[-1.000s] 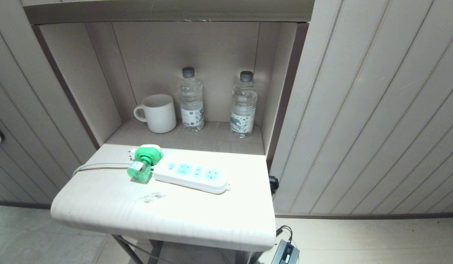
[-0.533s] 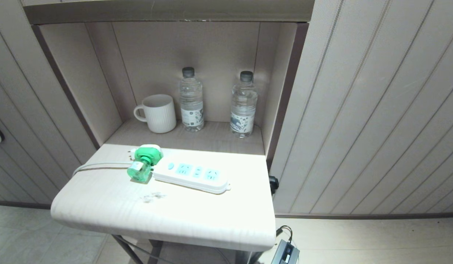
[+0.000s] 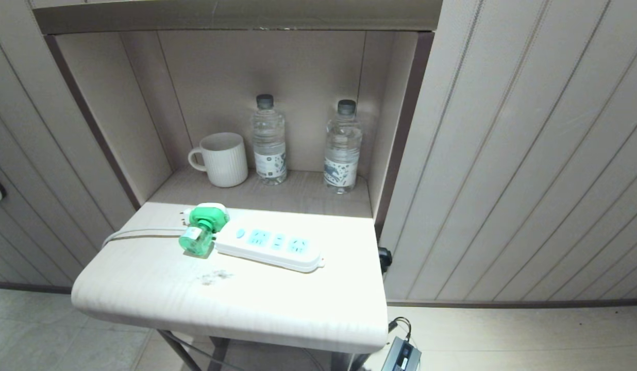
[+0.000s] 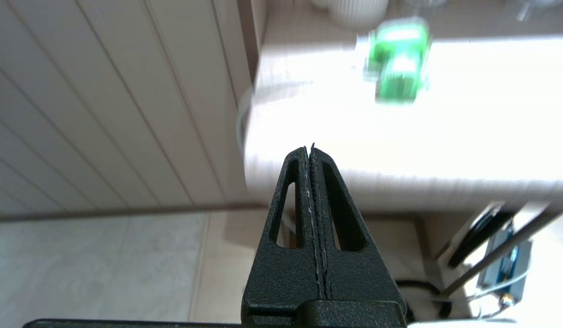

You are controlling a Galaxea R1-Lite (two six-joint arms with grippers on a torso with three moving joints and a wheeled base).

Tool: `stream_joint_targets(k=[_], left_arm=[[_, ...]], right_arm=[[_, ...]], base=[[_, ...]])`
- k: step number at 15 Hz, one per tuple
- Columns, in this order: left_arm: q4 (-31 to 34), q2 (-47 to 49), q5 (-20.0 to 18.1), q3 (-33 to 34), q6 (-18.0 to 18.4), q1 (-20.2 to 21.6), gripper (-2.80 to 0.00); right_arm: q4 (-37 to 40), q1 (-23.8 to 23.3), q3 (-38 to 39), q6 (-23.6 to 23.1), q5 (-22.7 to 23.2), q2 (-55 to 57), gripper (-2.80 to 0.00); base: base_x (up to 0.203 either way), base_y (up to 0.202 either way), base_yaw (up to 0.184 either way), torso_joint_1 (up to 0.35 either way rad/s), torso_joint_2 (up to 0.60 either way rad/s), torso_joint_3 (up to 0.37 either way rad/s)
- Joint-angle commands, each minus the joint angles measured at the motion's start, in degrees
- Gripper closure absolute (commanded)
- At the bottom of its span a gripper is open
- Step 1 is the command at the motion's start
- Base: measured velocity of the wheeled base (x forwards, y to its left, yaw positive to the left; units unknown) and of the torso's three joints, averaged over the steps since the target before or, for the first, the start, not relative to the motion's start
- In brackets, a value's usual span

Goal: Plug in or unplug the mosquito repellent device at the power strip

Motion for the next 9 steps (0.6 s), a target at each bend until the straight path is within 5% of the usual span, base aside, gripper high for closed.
stream_joint_targets(k=[1, 5, 9], left_arm=[[5.84, 13.31, -0.32, -14.49, -0.04, -0.38, 0.00], [33.60, 36.67, -1.28, -38.73, 1.11, -5.43, 0.00], [48.52, 54.02, -2.14, -45.02, 6.47, -13.23, 0.00]], right_arm=[[0.01, 0.01, 0.00, -0.02, 0.02, 0.05, 0.00], [0.01, 0.01, 0.00, -0.02, 0.02, 0.05, 0.00], [0.01, 0.01, 0.00, -0.02, 0.02, 0.05, 0.00]], base=[[0.000, 0.000, 0.000, 0.000, 0.00, 0.000], [0.000, 0.000, 0.000, 0.000, 0.00, 0.000], [0.000, 0.000, 0.000, 0.000, 0.00, 0.000]])
